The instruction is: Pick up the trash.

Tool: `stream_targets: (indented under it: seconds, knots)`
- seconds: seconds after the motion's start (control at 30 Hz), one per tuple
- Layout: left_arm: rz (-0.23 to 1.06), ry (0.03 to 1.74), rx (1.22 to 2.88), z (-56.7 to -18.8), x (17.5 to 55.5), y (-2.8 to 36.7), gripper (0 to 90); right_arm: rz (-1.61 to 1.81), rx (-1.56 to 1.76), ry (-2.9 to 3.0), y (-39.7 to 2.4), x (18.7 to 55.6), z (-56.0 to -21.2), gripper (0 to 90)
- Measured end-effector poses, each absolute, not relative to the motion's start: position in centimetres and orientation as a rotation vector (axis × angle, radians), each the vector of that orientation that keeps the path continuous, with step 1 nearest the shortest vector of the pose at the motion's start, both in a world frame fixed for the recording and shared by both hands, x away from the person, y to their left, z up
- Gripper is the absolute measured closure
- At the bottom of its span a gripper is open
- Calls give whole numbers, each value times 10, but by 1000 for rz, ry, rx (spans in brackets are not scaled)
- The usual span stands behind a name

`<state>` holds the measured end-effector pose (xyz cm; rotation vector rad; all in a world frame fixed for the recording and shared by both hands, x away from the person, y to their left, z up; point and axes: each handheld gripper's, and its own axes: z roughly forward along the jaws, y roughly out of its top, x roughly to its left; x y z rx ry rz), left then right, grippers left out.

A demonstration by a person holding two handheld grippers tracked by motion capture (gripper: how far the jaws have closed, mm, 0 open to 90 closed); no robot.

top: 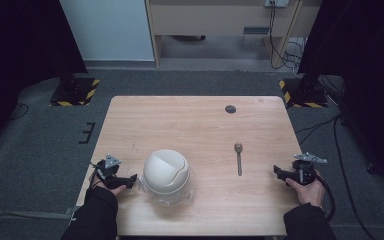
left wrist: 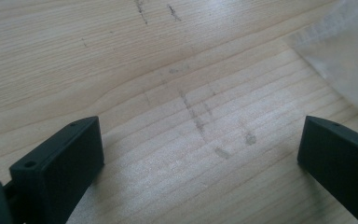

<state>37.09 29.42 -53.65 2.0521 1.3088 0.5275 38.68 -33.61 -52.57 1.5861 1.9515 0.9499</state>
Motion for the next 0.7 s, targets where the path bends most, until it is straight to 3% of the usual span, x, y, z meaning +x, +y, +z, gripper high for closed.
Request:
stream_targets:
  seconds: [0.7]
  knots:
    - [532, 1313, 2053, -536, 371, 293, 0, 1307, 1317, 1857, -312, 380, -456, 177]
